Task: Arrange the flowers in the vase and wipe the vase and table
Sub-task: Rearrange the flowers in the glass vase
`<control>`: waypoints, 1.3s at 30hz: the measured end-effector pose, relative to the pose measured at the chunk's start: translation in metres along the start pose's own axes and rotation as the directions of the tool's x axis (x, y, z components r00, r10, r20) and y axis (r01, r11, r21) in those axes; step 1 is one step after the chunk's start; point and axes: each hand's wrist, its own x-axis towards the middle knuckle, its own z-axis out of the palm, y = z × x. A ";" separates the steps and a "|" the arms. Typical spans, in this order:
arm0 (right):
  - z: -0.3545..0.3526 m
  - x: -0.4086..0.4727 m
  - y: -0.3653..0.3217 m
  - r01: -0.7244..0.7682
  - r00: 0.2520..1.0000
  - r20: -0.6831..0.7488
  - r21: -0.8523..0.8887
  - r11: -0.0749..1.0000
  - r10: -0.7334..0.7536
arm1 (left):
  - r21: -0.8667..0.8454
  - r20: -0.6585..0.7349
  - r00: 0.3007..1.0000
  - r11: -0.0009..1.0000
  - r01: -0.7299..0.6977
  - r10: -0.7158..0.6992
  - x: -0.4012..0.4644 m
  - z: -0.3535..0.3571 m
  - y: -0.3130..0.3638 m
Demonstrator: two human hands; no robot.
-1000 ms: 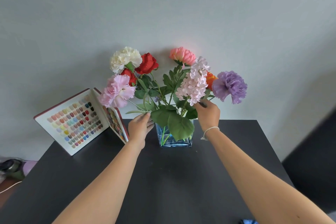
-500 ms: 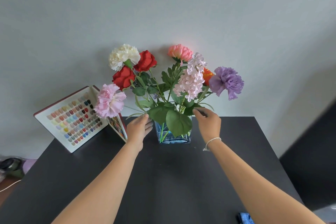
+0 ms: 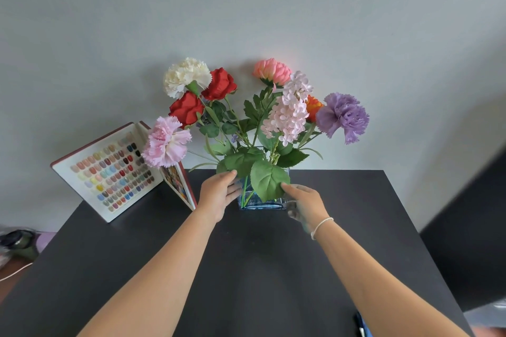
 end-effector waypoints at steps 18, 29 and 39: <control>-0.038 0.034 -0.039 0.175 0.949 -0.247 -0.097 0.980 -0.194 | 0.040 -0.196 0.972 0.991 -0.127 0.132 0.012 -0.003 0.017; -0.042 0.041 -0.038 0.159 0.963 -0.208 -0.074 0.984 -0.171 | 0.052 -0.128 0.990 0.997 -0.050 0.056 0.010 -0.007 0.005; -0.051 0.035 -0.028 0.141 0.979 -0.148 0.002 0.990 -0.139 | 0.064 -0.105 0.994 0.998 -0.011 0.018 0.008 -0.006 -0.005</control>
